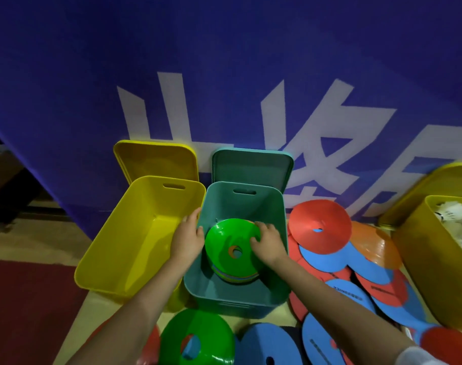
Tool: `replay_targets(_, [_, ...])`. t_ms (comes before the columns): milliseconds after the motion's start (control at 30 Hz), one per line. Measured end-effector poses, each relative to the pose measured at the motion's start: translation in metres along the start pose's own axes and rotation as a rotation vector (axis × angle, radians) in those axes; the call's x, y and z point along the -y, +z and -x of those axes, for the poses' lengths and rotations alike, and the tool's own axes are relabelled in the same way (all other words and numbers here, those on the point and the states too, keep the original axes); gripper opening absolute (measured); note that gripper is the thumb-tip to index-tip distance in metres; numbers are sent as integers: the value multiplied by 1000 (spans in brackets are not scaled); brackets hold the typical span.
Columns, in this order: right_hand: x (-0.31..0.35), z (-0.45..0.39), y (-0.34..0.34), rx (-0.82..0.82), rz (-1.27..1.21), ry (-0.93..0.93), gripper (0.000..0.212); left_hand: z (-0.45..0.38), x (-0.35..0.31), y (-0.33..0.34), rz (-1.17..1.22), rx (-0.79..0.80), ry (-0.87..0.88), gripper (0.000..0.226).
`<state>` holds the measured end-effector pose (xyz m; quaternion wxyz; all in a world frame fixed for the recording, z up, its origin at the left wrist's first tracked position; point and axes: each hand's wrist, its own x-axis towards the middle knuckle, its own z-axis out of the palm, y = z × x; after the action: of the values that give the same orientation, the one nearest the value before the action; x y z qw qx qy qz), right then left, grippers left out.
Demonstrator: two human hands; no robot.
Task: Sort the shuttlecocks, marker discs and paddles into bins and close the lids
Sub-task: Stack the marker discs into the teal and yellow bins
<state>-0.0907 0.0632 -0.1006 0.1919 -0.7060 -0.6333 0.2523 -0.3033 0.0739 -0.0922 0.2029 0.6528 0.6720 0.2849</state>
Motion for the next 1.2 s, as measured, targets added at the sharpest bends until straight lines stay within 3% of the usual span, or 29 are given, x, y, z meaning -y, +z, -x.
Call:
replay_targets(133, [-17,38,-46,-218,-248,-204,37,4,-10,-2,-220,-70,260,47])
replay_targets(300, [-81,83,-82,-448,-415,-39,28,24,-65,24,-58,-56,414,37])
replay_targets(567, [-196,139,-100,-354,-341,231,28,70,-176,87,210,133,506,40])
replay_targets(733, [-240,147,-122,-332,-301,307,31,81,-198,128,226,267,345,45])
replay_targets(833, [-261,140,-134,-325,-296,366,35,80,-200,150,215,324,109,41])
replay_targets(1033, [-282,107,-150,-247,-309,359,36,74,-210,193,263,343,-194,35])
replay_targets(1200, [-300,61,-168,-180,-295,336,37,42,-209,225,240,313,-274,27])
